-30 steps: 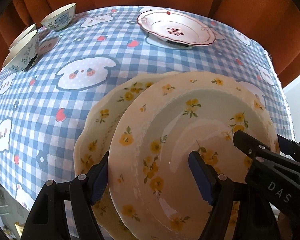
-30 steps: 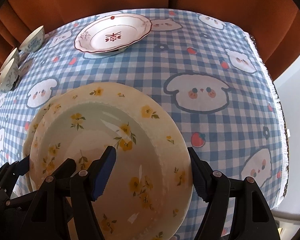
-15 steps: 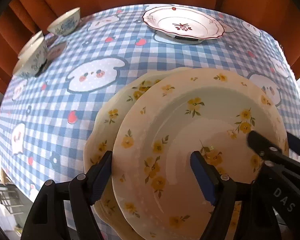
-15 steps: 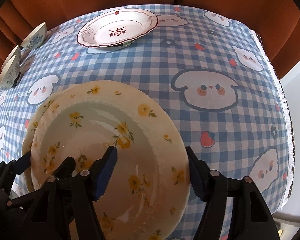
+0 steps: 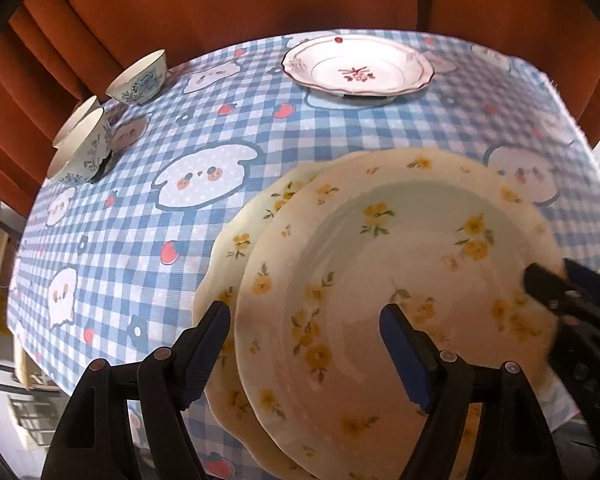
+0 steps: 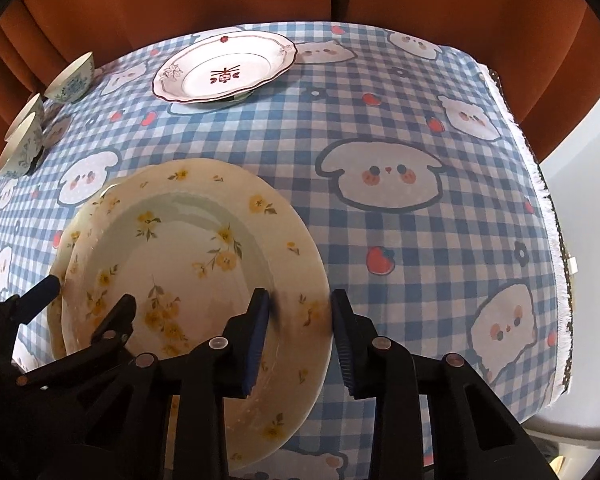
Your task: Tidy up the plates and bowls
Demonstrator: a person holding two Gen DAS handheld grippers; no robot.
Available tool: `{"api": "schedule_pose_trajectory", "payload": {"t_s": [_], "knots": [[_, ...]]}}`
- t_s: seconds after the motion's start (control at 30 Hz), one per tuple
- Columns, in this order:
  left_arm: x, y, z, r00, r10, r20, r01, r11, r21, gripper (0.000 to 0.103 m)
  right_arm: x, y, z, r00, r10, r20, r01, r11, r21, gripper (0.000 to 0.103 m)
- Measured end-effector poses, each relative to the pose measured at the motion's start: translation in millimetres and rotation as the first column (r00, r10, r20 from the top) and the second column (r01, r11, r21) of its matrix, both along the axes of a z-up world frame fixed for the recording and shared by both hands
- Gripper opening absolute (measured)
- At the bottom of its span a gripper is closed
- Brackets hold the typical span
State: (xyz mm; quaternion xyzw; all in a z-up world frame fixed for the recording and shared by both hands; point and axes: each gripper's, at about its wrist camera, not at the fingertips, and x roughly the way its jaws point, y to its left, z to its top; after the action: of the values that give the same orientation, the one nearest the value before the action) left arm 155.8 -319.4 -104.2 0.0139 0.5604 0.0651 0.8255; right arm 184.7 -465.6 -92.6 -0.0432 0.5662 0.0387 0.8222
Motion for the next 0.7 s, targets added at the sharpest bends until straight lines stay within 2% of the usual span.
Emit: {"api": "schedule_pose_trajectory", "payload": {"t_s": [0.2, 0.33, 0.4, 0.57, 0.7], "knots": [[-3, 6, 6, 1.0, 0.018, 0.004, -0.017, 0.994, -0.105, 0.078, 2, 11, -9, 0.999, 0.023, -0.028, -0.023, 1.0, 0.01, 0.035], [-1, 17, 6, 0.998, 0.061, -0.013, -0.062, 0.991, -0.119, 0.078, 5, 21, -13, 0.998, 0.045, -0.04, -0.045, 0.999, 0.013, 0.037], [-2, 21, 6, 0.998, 0.061, -0.016, -0.063, 0.99, -0.129, 0.078, 6, 27, -15, 0.998, 0.047, -0.04, -0.047, 0.999, -0.016, 0.038], [-3, 26, 6, 1.0, 0.018, -0.008, -0.019, 0.991, -0.133, 0.079, 5, 32, -17, 0.999, 0.019, -0.032, -0.02, 0.999, -0.047, 0.042], [-2, 28, 6, 1.0, -0.026, -0.011, 0.024, 0.989, -0.147, 0.079, 5, 31, -15, 0.999, -0.031, -0.035, 0.029, 0.999, -0.036, 0.044]]}}
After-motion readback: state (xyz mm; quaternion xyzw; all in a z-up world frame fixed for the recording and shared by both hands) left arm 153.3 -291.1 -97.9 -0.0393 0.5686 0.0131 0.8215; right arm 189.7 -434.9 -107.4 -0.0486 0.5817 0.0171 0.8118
